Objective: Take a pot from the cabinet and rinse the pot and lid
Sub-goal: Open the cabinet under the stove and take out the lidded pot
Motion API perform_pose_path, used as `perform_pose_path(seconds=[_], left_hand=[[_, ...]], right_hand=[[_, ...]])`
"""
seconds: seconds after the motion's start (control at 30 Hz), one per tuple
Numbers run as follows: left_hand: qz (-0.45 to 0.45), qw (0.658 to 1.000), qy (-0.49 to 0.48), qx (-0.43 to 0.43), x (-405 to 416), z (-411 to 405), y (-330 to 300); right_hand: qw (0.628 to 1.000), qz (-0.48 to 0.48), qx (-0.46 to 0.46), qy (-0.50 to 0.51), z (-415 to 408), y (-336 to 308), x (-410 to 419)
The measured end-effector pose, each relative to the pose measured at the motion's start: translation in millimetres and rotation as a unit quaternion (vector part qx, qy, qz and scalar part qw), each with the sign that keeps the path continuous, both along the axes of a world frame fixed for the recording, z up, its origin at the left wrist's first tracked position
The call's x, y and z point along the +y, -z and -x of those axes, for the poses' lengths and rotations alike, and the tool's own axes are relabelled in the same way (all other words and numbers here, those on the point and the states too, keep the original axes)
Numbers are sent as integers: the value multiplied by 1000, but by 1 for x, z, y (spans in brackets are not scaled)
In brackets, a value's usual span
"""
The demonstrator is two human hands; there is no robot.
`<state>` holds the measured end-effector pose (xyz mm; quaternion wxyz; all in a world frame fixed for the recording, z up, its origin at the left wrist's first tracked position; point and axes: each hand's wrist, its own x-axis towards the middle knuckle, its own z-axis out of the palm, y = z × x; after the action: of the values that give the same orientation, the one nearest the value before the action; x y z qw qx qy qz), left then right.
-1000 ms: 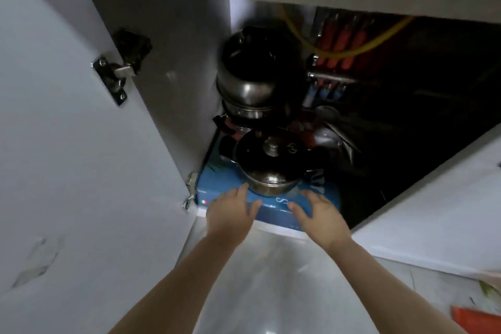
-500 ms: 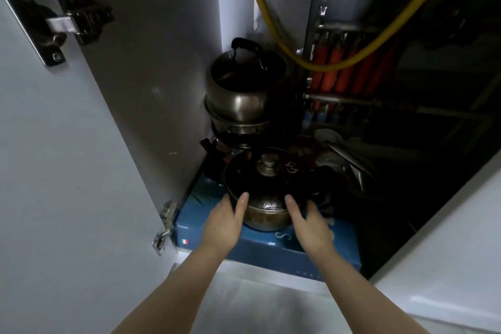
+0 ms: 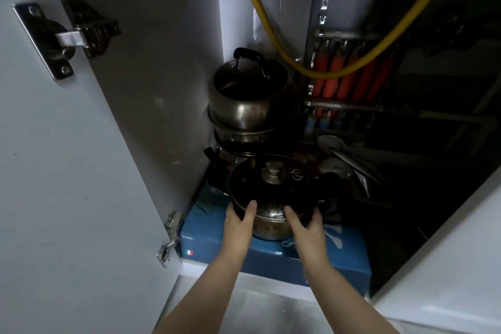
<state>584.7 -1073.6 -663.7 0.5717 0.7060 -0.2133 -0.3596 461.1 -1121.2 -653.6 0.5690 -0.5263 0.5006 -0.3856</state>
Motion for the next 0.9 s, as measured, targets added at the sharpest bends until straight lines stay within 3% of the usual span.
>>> perform_pose_path(seconds=[0.17, 0.33, 0.67, 0.9], left_hand=[[50, 988, 15, 147, -1, -18, -2], [69, 973, 47, 216, 1, -25, 1], [116, 958, 9, 261, 34, -8, -12], [102, 961, -5, 257, 97, 22, -93]], right_hand=[[992, -103, -72, -2, -3, 2, -6], [979, -127, -156, -39, 1, 4, -13], [970, -126, -204, -39, 11, -7, 4], [968, -184, -171, -23, 37, -77, 60]])
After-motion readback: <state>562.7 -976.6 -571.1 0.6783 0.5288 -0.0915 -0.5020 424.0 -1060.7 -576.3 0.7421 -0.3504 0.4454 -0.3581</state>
